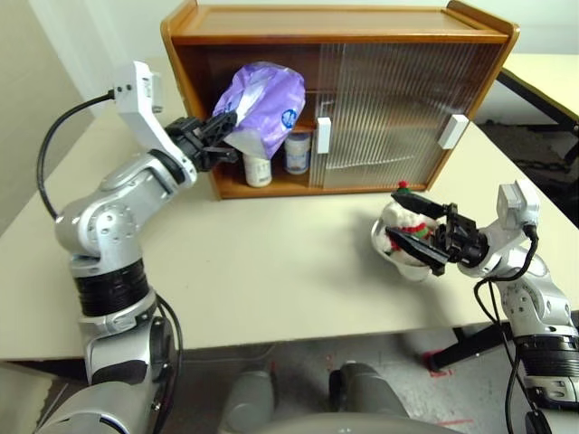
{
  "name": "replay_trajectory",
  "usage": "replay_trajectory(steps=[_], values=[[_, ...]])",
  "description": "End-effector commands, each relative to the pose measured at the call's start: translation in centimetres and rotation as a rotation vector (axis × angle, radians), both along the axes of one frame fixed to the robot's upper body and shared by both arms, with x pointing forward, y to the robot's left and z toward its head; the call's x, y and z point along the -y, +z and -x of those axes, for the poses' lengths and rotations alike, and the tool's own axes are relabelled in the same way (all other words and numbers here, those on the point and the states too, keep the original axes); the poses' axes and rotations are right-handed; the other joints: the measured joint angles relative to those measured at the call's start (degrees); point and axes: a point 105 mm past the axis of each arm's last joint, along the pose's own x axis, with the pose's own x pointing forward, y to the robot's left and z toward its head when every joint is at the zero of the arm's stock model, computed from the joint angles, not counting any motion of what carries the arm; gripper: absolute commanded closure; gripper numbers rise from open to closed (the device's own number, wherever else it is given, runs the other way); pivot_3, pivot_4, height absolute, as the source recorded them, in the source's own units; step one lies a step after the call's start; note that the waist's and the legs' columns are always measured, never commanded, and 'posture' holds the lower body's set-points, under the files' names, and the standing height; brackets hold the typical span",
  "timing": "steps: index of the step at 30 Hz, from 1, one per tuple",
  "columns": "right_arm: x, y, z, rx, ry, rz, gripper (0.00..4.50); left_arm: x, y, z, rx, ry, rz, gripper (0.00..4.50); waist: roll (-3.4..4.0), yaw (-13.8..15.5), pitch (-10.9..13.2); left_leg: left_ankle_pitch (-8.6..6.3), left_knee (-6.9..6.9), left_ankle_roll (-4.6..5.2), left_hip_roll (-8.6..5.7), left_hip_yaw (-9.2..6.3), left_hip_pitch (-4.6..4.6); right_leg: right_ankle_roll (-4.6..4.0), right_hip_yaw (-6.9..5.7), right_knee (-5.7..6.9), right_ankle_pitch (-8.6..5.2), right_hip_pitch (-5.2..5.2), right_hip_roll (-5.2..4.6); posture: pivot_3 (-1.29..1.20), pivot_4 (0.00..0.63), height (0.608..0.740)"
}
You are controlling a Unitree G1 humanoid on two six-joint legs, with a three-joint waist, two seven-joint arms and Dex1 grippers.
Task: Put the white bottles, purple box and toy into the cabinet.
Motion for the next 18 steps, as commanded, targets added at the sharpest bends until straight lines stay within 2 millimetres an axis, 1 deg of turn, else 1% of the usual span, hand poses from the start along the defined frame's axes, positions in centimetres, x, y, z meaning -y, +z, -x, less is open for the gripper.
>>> replay_trajectory(steps=[1, 3, 5, 8, 9, 10, 13, 17, 18], values=[[-0.2, -0.4, 0.2, -0.003, -0.008, -0.001, 0.0, 0.4, 0.8, -1.9, 0.041, 0.061, 0.013, 4.47, 0.0, 0.0, 0.0, 0.0, 0.0, 0.0, 0.0, 0.0, -0.02, 0.0, 0.0, -0.01, 0.0, -0.02, 0.0, 0.11, 0.0, 0.74], [-0.3, -0.6, 0.4, -0.004, -0.01, -0.005, 0.0, 0.7, 1.0, -2.9, 0.057, 0.076, 0.03, 4.47, 0.0, 0.0, 0.0, 0.0, 0.0, 0.0, 0.01, 0.0, -0.07, -0.01, -0.02, -0.03, -0.01, -0.05, 0.02, 0.1, 0.0, 0.74], [-0.4, -0.6, 0.4, -0.003, -0.013, -0.007, 0.0, 0.9, 1.0, -3.4, 0.061, 0.075, 0.026, 4.47, 0.01, -0.2, 0.0, -0.01, -0.01, 0.0, 0.0, 0.0, -0.12, -0.01, -0.01, -0.05, -0.01, -0.09, 0.02, 0.1, 0.0, 0.74], [-0.3, -0.5, 0.4, 0.005, -0.021, -0.008, 0.0, 1.2, 1.0, -4.0, 0.069, 0.086, 0.026, 3.63, 0.01, -0.7, 0.0, -0.01, -0.03, -0.01, 0.0, 0.02, -0.14, 0.0, 0.03, -0.04, -0.01, -0.12, 0.02, 0.08, 0.0, 0.74], [-0.3, -0.5, 0.4, 0.007, -0.023, -0.008, 0.0, 1.2, 1.0, -4.1, 0.072, 0.088, 0.03, 3.29, 0.01, -0.7, 0.0, -0.01, -0.03, -0.01, 0.01, 0.02, -0.14, 0.0, 0.02, -0.04, -0.01, -0.12, 0.02, 0.08, 0.0, 0.74], [-0.3, -0.5, 0.4, 0.008, -0.025, -0.009, 0.0, 1.3, 1.1, -4.1, 0.074, 0.088, 0.032, 2.83, 0.0, -0.7, 0.0, -0.01, -0.03, -0.01, 0.01, 0.02, -0.13, 0.0, 0.02, -0.03, -0.01, -0.12, 0.02, 0.08, 0.0, 0.74], [-0.3, -0.5, 0.4, 0.006, -0.023, -0.005, 0.0, 1.2, 1.1, -3.8, 0.08, 0.091, 0.037, 1.69, 0.0, -0.7, 0.0, -0.01, -0.03, -0.01, 0.01, 0.02, -0.12, 0.0, 0.01, -0.01, -0.01, -0.13, 0.03, 0.09, 0.0, 0.74], [-0.4, -0.7, 0.5, 0.001, -0.017, -0.001, 0.0, 0.4, 1.3, -3.2, 0.1, 0.117, 0.034, 0.05, 0.0, -0.6, 0.0, -0.01, -0.03, -0.01, 0.01, 0.01, -0.12, 0.0, 0.01, -0.01, -0.01, -0.12, 0.02, 0.11, 0.0, 0.74], [-0.4, -0.7, 0.4, 0.001, -0.015, 0.0, 0.0, 0.1, 1.4, -3.0, 0.106, 0.121, 0.027, 0.01, 0.0, -0.7, 0.0, -0.01, -0.03, -0.01, 0.01, 0.01, -0.12, 0.0, 0.02, -0.01, -0.01, -0.12, 0.02, 0.11, 0.0, 0.74]])
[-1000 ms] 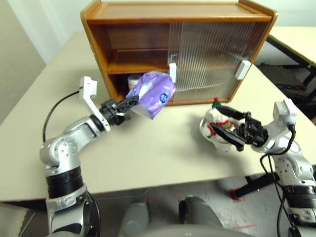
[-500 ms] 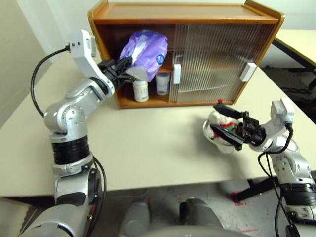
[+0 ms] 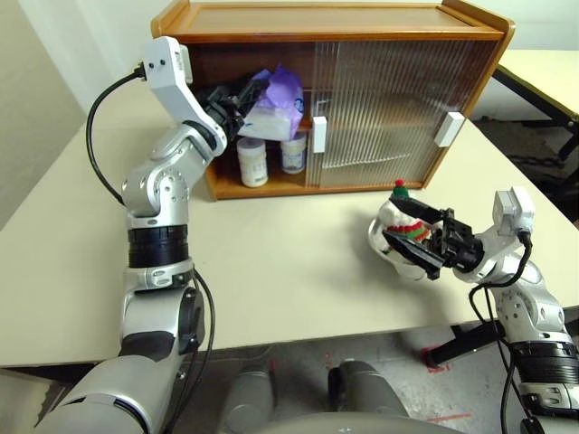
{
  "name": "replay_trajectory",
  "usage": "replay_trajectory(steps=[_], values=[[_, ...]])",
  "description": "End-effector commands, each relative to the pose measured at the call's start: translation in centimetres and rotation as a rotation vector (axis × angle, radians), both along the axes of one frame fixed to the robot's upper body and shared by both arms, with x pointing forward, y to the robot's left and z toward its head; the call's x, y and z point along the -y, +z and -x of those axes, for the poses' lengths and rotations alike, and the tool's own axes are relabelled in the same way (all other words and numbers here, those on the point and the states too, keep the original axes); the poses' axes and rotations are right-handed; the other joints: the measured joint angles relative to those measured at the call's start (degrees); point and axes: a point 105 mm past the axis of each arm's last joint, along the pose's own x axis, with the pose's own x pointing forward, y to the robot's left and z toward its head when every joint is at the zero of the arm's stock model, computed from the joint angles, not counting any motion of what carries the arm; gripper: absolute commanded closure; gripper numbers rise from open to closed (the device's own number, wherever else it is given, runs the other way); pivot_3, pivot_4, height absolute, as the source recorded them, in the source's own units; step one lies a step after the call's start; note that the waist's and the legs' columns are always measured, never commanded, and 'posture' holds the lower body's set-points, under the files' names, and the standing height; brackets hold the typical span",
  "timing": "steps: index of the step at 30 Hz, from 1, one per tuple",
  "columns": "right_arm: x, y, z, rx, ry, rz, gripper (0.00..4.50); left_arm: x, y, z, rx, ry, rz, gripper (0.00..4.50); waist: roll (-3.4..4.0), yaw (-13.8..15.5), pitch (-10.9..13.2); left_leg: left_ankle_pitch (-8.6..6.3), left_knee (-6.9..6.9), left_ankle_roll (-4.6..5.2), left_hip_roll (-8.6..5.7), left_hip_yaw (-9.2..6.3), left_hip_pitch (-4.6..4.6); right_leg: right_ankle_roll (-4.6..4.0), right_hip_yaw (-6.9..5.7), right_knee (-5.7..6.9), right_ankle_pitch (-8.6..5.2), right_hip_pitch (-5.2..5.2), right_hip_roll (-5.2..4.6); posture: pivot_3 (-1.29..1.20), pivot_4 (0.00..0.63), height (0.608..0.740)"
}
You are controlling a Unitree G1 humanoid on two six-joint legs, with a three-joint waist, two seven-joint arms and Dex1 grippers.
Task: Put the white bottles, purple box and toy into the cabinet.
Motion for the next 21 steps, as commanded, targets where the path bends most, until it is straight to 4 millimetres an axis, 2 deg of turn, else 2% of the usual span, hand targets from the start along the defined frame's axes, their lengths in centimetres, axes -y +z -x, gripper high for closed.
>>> replay_trajectory(steps=[1, 6, 10, 11, 13, 15, 17, 21], values=[[-0.3, 0.1, 0.1, 0.015, 0.01, 0.015, 0.0, -1.1, 0.2, 1.0, 0.024, 0.03, -0.013, 0.01, 0.0, 0.0, 0.0, 0.0, 0.0, 0.0, 0.01, 0.0, 0.0, 0.0, 0.01, 0.0, 0.0, 0.0, 0.0, 0.11, 0.0, 0.74], [-0.4, 0.1, -0.1, 0.013, 0.02, 0.017, 0.0, -1.1, 1.0, 3.3, 0.11, -0.031, -0.037, 0.01, 0.0, 0.1, 0.0, -0.01, -0.01, -0.01, 0.1, -0.01, 0.0, -0.01, -0.01, 0.03, 0.0, -0.01, 0.01, 0.13, 0.0, 0.74], [-0.3, 0.1, -0.1, 0.009, 0.025, 0.02, 0.0, -2.2, 0.5, 5.5, 0.094, -0.061, -0.098, 0.01, 0.01, 0.1, 0.0, -0.01, -0.01, -0.02, 0.13, 0.0, 0.03, -0.01, 0.01, 0.03, 0.0, 0.0, -0.03, 0.15, 0.0, 0.74], [-0.3, 0.0, -0.1, 0.007, 0.027, 0.02, 0.0, -2.3, 0.8, 6.2, 0.111, -0.085, -0.104, 0.18, 0.0, 0.1, 0.0, -0.01, -0.01, -0.02, 0.16, 0.0, 0.03, -0.02, 0.0, 0.04, -0.01, 0.0, -0.03, 0.15, 0.0, 0.74], [-0.3, 0.0, -0.2, 0.004, 0.03, 0.021, 0.0, -2.1, 1.4, 7.0, 0.153, -0.132, -0.105, 0.6, -0.01, 0.2, 0.0, -0.01, -0.01, -0.01, 0.21, 0.0, 0.04, -0.03, -0.01, 0.06, -0.01, 0.0, -0.02, 0.15, 0.0, 0.74], [-0.4, -0.1, -0.3, 0.003, 0.035, 0.021, 0.0, -1.1, 1.7, 8.1, 0.23, -0.217, -0.129, 1.34, 0.0, 0.3, 0.0, -0.01, -0.01, -0.02, 0.21, 0.0, 0.05, -0.03, -0.03, 0.04, -0.01, 0.01, -0.02, 0.16, 0.0, 0.74], [-0.5, 0.0, -0.4, 0.005, 0.038, 0.019, 0.0, -0.1, 0.7, 8.6, 0.236, -0.283, -0.21, 2.14, 0.0, 0.4, 0.0, -0.01, -0.01, -0.01, 0.13, 0.01, 0.06, -0.04, -0.02, 0.04, -0.02, 0.03, -0.04, 0.15, 0.0, 0.74], [-0.6, 0.1, -0.4, 0.008, 0.038, 0.019, 0.0, 1.3, -2.1, 7.9, 0.177, -0.336, -0.271, 3.73, 0.01, 0.7, 0.0, 0.0, -0.01, 0.0, 0.05, 0.01, 0.09, -0.07, -0.02, 0.02, -0.04, 0.07, -0.03, 0.14, 0.0, 0.74]])
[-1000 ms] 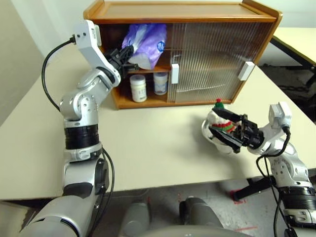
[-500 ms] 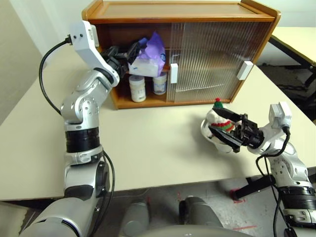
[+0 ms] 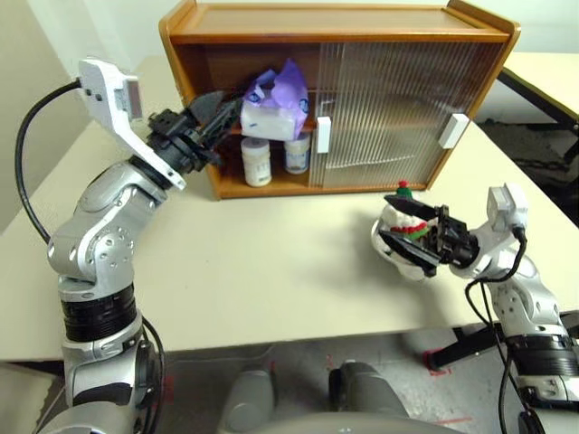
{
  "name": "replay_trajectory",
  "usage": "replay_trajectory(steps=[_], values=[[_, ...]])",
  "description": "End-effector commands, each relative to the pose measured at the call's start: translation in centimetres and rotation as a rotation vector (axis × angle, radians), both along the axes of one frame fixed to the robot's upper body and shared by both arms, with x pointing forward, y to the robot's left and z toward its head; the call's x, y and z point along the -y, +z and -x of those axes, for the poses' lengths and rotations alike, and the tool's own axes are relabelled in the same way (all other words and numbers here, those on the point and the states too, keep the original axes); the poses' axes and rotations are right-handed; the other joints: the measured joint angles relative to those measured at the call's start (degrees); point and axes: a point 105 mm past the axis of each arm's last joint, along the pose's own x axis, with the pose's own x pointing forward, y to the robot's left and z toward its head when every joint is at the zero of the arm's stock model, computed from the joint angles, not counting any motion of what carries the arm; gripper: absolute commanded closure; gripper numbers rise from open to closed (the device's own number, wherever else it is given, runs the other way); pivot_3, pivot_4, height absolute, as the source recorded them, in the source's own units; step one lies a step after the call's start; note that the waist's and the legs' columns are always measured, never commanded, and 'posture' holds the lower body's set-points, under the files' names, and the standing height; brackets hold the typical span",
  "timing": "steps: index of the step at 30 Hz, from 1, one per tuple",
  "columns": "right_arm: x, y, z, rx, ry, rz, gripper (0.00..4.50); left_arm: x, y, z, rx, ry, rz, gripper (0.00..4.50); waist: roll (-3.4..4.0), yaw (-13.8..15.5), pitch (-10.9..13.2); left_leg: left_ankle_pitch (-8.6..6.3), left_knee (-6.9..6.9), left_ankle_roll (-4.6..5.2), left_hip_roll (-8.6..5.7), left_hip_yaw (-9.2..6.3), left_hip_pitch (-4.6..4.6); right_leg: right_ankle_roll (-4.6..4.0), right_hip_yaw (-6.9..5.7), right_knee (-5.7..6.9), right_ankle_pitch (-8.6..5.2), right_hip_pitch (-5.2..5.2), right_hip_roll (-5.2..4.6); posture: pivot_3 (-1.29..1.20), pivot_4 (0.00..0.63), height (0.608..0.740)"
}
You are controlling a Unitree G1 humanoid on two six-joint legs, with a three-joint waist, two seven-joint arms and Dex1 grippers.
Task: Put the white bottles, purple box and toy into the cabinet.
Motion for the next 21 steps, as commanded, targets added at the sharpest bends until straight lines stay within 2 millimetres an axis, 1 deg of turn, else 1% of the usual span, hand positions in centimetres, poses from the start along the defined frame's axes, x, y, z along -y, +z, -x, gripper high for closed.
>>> replay_trajectory(steps=[1, 2, 5, 9, 13, 17, 21], values=[[0.1, -0.1, 0.0, 0.002, -0.002, 0.008, 0.0, 1.4, -2.3, -0.8, -0.047, -0.032, -0.043, 4.14, 0.0, 0.1, 0.0, 0.0, 0.0, 0.01, 0.0, 0.0, 0.0, 0.0, 0.0, 0.0, 0.0, 0.0, 0.0, 0.14, 0.0, 0.74], [0.1, 0.0, 0.1, 0.003, -0.004, 0.008, 0.0, 1.6, -2.8, -1.1, -0.059, -0.032, -0.041, 4.47, 0.0, 0.2, 0.0, 0.01, 0.0, 0.01, 0.0, 0.0, 0.0, 0.0, 0.0, 0.0, 0.0, 0.0, 0.01, 0.14, 0.0, 0.74], [0.2, 0.0, 0.2, 0.004, -0.008, 0.01, 0.0, 2.1, -3.9, -2.3, -0.084, -0.012, -0.05, 4.47, 0.0, 0.6, 0.0, 0.02, 0.0, 0.04, -0.02, 0.0, 0.01, 0.0, 0.01, -0.01, 0.0, 0.0, 0.03, 0.13, 0.0, 0.74], [0.6, 0.0, 0.4, 0.004, -0.025, 0.013, 0.0, 1.7, -4.1, -4.5, -0.076, 0.055, -0.014, 4.47, 0.0, 0.7, 0.0, 0.04, 0.0, 0.07, -0.01, 0.0, -0.03, 0.01, 0.0, -0.01, 0.01, -0.04, 0.05, 0.11, 0.0, 0.74], [0.8, 0.0, 0.5, 0.004, -0.036, 0.015, 0.0, 2.0, -4.2, -6.1, -0.076, 0.065, 0.005, 4.47, 0.0, 0.8, 0.0, 0.04, 0.0, 0.07, -0.04, 0.0, -0.06, 0.02, 0.0, -0.04, 0.0, -0.04, 0.04, 0.1, 0.0, 0.74], [0.8, 0.0, 0.6, 0.006, -0.042, 0.014, 0.0, 1.8, -3.9, -7.7, -0.06, 0.104, 0.037, 4.47, 0.0, 0.8, 0.0, 0.05, 0.0, 0.09, -0.04, 0.01, -0.08, 0.03, 0.0, -0.06, 0.01, -0.04, 0.04, 0.09, 0.0, 0.74], [0.6, 0.1, 0.6, 0.011, -0.046, 0.012, 0.0, 1.3, -4.1, -9.2, -0.064, 0.159, 0.034, 4.47, 0.0, 0.6, 0.0, 0.05, 0.0, 0.09, -0.04, 0.0, -0.07, 0.04, 0.0, -0.05, 0.02, -0.05, 0.06, 0.08, 0.0, 0.74]])
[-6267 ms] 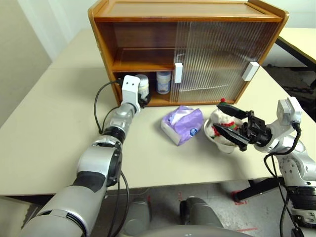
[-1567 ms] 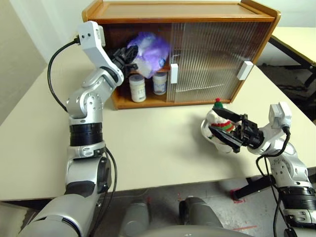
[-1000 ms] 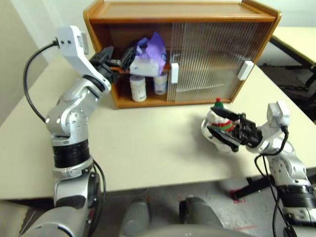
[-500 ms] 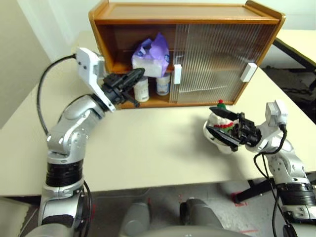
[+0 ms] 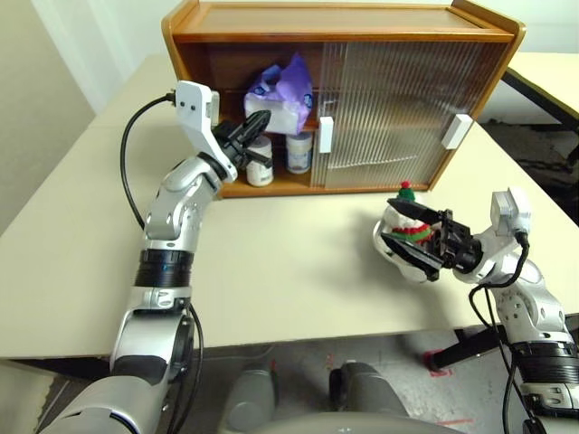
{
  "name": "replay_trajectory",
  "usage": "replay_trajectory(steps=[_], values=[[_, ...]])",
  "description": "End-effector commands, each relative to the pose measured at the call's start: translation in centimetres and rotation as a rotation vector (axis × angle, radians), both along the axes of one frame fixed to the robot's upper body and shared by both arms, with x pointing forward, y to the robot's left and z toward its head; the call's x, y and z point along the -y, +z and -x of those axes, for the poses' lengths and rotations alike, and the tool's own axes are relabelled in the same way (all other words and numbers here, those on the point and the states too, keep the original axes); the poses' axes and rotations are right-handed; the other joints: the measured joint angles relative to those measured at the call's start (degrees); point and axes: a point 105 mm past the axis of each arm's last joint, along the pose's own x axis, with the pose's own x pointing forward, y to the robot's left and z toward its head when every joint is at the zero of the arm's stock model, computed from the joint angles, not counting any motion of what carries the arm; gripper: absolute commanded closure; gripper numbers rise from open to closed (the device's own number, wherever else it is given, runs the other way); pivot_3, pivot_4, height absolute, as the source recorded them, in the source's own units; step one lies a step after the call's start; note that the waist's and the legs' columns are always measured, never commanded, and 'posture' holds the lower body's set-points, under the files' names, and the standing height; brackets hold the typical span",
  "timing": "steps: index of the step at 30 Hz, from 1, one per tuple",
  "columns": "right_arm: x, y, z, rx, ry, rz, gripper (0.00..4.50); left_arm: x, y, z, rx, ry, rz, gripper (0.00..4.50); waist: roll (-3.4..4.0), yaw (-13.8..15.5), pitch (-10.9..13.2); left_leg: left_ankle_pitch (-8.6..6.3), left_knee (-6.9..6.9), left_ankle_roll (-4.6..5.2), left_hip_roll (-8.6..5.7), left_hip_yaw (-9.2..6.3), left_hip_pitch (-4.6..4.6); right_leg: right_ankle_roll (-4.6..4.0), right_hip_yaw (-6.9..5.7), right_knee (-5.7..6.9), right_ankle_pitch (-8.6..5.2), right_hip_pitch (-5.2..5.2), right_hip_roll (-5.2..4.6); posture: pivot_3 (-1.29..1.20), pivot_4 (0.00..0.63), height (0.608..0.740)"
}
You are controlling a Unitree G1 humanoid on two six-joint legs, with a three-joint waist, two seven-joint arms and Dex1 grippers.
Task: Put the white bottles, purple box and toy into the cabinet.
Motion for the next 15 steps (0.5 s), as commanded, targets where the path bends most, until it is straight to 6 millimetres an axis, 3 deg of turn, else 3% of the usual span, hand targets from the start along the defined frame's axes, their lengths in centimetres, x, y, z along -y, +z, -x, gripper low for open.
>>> replay_trajectory(steps=[1, 8, 15], values=[[0.2, 0.5, 0.2, 0.027, -0.015, 0.002, 0.0, -0.6, -0.2, -1.4, 0.002, 0.06, -0.009, 4.47, 0.0, 0.0, 0.0, 0.0, 0.0, -0.01, 0.0, 0.0, 0.0, 0.0, -0.01, 0.0, 0.0, 0.0, 0.0, 0.08, 0.0, 0.74], [0.7, 0.6, 0.2, 0.029, -0.028, 0.009, 0.0, -0.9, 0.3, -3.5, 0.034, 0.13, -0.022, 4.47, -0.01, -0.1, 0.0, -0.01, 0.0, -0.01, -0.02, 0.0, -0.04, 0.02, -0.01, -0.05, 0.01, -0.01, 0.0, 0.06, 0.0, 0.74], [0.7, 0.9, 0.1, 0.036, -0.032, 0.011, 0.0, 0.0, 0.1, -3.4, 0.054, 0.105, -0.002, 4.47, -0.03, -0.4, 0.0, -0.03, 0.0, -0.05, -0.02, 0.0, -0.06, 0.03, -0.02, -0.04, 0.01, -0.02, 0.0, 0.06, 0.0, 0.74]])
